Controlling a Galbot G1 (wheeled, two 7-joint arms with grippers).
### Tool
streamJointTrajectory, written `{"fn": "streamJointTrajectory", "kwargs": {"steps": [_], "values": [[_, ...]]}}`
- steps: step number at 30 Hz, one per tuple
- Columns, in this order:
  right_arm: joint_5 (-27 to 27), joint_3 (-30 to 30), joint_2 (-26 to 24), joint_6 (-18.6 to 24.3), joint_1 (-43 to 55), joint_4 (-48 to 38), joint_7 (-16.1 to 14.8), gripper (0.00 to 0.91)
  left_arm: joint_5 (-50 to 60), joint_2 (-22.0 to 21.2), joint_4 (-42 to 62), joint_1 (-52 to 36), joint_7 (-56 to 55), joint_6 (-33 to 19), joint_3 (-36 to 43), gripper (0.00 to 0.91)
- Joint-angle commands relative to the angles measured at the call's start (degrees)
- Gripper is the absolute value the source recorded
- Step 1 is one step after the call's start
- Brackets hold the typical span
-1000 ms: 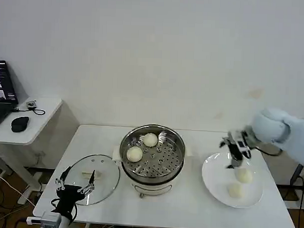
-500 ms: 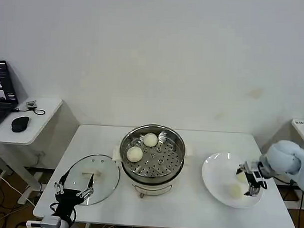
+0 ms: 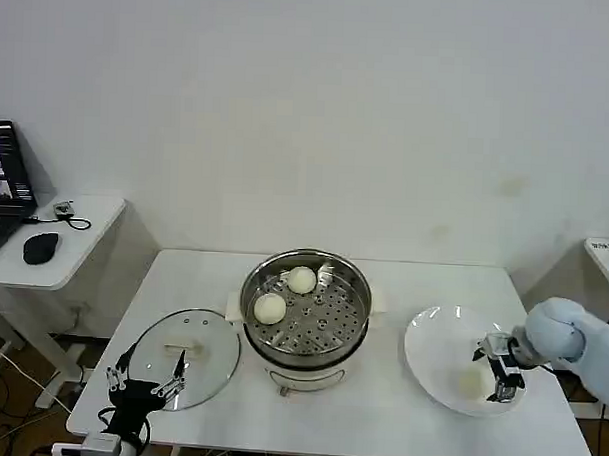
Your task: Take steamed baozi put them in steamer then cover it.
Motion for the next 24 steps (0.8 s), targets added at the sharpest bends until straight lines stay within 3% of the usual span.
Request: {"fn": "streamJointTrajectory", "kwargs": {"steps": [1, 8, 10, 18, 24], "values": [[-1.1, 2.3, 2.2, 0.1, -2.8, -2.8, 0.3, 0.907, 0.0, 0.0, 0.1, 0.0, 0.0, 0.0, 0.0, 0.907], [-1.1, 2.6, 3.0, -1.3, -2.6, -3.6, 0.8, 0.756, 0.0, -0.2, 0.2, 0.0, 0.0, 0.0, 0.0, 0.907], [-0.9, 2.6, 2.9, -1.8, -2.5, -3.4, 0.6, 0.645, 0.0, -0.1, 0.2, 0.0, 0.0, 0.0, -0.1, 0.907], [-0.7, 2.7, 2.3, -2.3, -2.5, -2.5, -0.1, 0.635, 0.0, -0.1, 0.0, 0.1, -0.1, 0.0, 0.0, 0.907], [-0.2, 3.1, 0.6, -1.3, 2.8, -0.5, -3.1, 0.635, 0.0, 0.0, -0.3, -0.1, -0.1, 0.0, 0.0, 0.907]]}}
